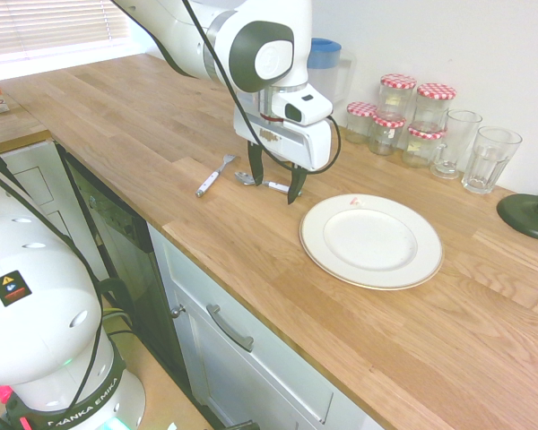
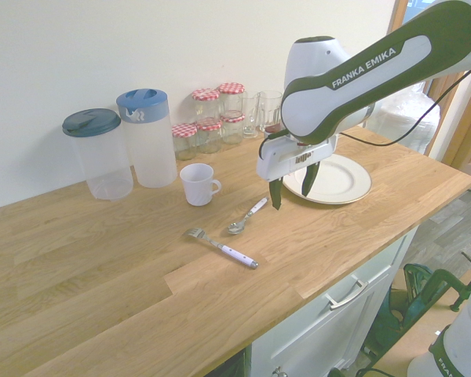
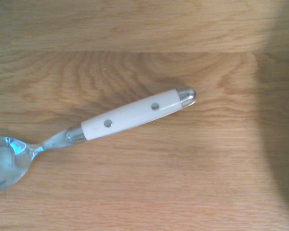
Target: Put the spoon into the plate
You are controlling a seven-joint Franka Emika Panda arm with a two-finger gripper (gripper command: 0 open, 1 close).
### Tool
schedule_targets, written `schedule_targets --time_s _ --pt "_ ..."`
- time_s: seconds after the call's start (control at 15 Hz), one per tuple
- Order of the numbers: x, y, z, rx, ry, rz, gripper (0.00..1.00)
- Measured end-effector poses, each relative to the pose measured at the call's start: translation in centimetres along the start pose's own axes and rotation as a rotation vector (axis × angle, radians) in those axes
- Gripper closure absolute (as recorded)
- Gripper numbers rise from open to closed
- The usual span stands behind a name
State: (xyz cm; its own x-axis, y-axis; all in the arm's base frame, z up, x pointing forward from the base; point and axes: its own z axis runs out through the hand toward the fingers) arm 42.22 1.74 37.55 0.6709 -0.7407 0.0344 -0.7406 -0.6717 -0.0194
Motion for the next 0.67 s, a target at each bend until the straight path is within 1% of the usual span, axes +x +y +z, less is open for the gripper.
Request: schedule_targets --time_s 0.07,0.13,0.33,0.53,0.67 --pt "0.0 0.0 0.0 0.000 0.000 -0.002 0.00" --pt "0.1 0.0 0.0 0.009 0.000 0.017 0.00" --pt "-0.5 -1.4 0.3 0.046 0.024 0.195 0.00" --pt "-3.5 -4.0 2.4 -0.003 0.016 0.377 0.00" --pt "-4.5 -5.1 2.0 -0.035 0.002 0.500 0.00"
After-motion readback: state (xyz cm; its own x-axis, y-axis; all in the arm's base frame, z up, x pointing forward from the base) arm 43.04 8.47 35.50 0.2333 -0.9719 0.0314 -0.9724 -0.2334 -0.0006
